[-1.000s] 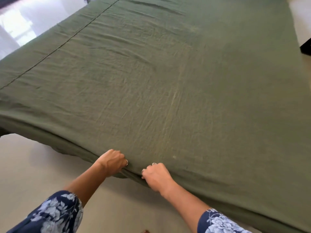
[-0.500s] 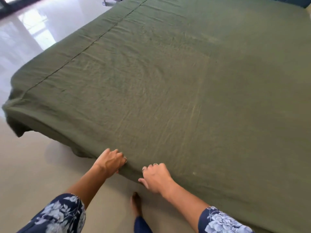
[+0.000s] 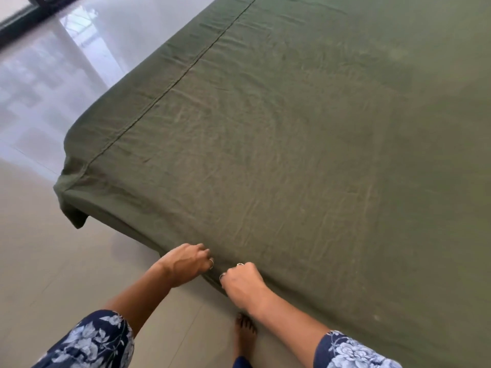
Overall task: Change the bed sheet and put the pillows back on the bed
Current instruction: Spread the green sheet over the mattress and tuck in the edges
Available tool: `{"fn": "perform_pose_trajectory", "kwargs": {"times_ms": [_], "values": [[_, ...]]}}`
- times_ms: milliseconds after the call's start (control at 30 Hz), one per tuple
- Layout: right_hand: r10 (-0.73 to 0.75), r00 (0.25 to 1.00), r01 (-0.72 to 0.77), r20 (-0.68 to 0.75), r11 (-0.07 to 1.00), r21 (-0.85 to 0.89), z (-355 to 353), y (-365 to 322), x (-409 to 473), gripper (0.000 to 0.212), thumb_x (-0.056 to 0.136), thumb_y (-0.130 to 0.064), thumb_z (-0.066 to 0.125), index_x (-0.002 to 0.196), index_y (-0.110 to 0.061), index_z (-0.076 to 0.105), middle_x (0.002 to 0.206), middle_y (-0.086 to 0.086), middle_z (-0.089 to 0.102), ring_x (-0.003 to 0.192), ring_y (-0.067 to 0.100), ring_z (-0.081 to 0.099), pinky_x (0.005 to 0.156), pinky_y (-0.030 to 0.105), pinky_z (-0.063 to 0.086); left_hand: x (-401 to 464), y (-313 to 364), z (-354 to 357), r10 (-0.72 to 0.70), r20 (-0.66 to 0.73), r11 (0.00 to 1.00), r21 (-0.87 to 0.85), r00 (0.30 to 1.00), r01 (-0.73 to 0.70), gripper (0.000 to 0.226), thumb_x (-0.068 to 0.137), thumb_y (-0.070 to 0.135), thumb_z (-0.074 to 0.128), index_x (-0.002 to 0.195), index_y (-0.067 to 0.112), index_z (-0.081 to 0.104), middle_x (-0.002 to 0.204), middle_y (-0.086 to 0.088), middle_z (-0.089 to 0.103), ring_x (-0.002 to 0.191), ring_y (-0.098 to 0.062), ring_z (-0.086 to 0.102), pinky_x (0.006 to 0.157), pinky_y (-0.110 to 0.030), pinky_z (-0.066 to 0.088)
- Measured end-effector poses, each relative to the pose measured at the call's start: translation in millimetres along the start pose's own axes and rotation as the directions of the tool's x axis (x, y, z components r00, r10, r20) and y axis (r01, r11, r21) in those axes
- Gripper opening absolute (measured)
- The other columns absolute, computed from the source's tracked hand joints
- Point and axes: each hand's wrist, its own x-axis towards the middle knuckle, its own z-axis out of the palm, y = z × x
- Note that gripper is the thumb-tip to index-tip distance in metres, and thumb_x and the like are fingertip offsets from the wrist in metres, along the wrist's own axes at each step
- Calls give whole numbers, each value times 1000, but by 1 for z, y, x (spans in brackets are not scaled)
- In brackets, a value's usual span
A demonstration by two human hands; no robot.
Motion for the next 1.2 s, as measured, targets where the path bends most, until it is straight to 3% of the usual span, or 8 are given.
{"fn": "perform_pose_trajectory", "kwargs": {"times_ms": [100,167,367,567,700,1033,1100,1200], "values": [[-51,998,50,28,998,38,-3,-4,-7,28,96,-5,39,115,-6,59,119,14,63,111,35,59,78,37,42,-11,-5,15,45,-77,998,-28,996,-48,26,52,27,90,69,25,70,65,8,61,61,-8,62,43,-18,42],[-91,993,87,78,995,50,-4,-9,-11,24,94,-6,44,113,-6,59,118,15,63,110,35,60,76,37,40,-12,-5,25,17,-66,998,-55,998,-21,33,43,29,93,62,27,66,59,11,57,54,-5,59,38,-17,39],[-21,997,14,68,995,94,-13,-15,12,22,97,-18,49,112,-9,60,117,12,63,108,34,60,64,31,27,-20,-38,30,-93,42,994,-47,995,95,32,102,16,35,130,16,48,128,-5,52,122,-25,49,97,-36,40],[148,983,-129,-106,976,175,-30,-35,65,43,99,-39,44,127,-6,45,119,15,60,109,32,57,71,36,28,-41,-111,32,-273,134,952,183,953,247,44,98,24,48,141,17,38,138,-4,44,127,-23,43,98,-35,38],[220,972,-207,-78,967,149,-41,-59,109,48,97,-45,46,125,-6,45,117,14,60,107,30,58,70,35,32,-46,-147,37,-181,191,915,391,965,94,35,101,6,30,127,13,52,128,-9,55,116,-28,52,90,-36,39],[259,964,-265,60,955,131,-80,-83,122,25,100,-12,41,118,-8,58,119,16,64,112,37,58,84,39,43,-74,-189,59,123,121,944,291,985,-154,35,102,9,29,126,7,54,124,-13,57,119,-34,47,96,-42,36],[273,958,-282,90,952,119,-81,-97,124,25,97,-8,42,117,-7,57,119,16,64,112,36,58,85,39,43,-87,-196,65,145,77,961,226,987,-158,26,98,16,44,117,14,62,112,-8,64,109,-30,55,89,-39,43],[337,933,-348,124,934,79,-83,-106,129,28,96,-6,41,120,-7,55,122,14,62,115,34,57,77,36,34,-99,-213,69,195,-3,958,215,981,-190,21,51,34,84,65,32,70,62,9,63,62,-12,62,51,-24,46]]}}
